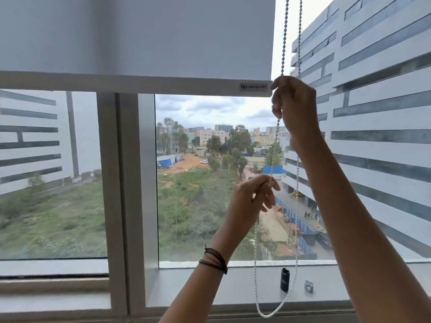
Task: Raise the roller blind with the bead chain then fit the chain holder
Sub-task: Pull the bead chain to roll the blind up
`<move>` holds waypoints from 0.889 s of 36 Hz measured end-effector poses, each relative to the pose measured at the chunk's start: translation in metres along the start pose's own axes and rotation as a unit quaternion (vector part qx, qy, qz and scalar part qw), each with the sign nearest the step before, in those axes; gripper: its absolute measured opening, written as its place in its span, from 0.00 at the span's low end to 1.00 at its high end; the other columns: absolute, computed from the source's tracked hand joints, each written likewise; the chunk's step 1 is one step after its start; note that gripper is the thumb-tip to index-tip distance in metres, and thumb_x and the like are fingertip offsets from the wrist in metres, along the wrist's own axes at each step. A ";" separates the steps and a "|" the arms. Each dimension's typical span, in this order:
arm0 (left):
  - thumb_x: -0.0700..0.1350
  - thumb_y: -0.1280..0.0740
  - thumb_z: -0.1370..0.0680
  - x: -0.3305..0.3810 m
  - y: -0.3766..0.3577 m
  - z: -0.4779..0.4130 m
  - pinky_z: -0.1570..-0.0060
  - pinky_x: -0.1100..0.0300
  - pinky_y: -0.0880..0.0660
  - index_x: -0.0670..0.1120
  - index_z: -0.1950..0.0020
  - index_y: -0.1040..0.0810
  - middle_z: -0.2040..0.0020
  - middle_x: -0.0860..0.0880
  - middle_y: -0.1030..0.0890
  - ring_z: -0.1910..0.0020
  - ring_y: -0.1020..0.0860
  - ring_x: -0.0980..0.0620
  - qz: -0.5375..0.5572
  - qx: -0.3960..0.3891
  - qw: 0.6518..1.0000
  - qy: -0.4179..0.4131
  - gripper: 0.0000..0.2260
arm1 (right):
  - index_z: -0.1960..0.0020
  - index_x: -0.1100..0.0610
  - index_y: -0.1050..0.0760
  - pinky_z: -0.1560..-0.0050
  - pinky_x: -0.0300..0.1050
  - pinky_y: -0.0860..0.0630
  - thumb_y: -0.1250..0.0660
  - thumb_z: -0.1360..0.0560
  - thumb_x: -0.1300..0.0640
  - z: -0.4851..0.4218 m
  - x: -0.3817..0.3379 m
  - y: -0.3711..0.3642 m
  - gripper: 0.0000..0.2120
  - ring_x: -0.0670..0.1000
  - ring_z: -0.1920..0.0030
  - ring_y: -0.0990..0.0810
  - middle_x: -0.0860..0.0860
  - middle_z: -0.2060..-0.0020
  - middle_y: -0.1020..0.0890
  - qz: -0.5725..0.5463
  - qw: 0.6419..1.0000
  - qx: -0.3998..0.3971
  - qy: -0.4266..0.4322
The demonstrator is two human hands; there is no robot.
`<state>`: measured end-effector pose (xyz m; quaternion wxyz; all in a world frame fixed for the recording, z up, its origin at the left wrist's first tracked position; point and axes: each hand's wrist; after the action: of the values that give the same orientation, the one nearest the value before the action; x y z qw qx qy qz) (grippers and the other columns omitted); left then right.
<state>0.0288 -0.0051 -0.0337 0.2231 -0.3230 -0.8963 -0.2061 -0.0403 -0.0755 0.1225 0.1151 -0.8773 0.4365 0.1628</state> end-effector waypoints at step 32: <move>0.33 0.41 0.21 -0.090 -0.011 0.079 0.71 0.65 0.25 0.58 0.60 0.24 0.71 0.56 0.23 0.72 0.24 0.59 -0.017 -0.063 0.990 0.123 0.20 | 0.59 0.59 0.28 0.79 0.35 0.36 0.44 0.20 0.64 0.105 0.085 -0.002 0.11 0.42 0.80 0.36 0.50 0.78 0.31 0.043 0.997 -0.021 -0.056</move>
<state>0.0626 -0.0156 -0.1483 0.3077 -0.2928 -0.8527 -0.3042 -0.0096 -0.1003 -0.0069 0.1139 -0.8495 0.4631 0.2258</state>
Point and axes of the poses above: each hand's wrist, its own z-axis away from the middle knuckle, its own y-axis out of the back of the hand, x = y × z
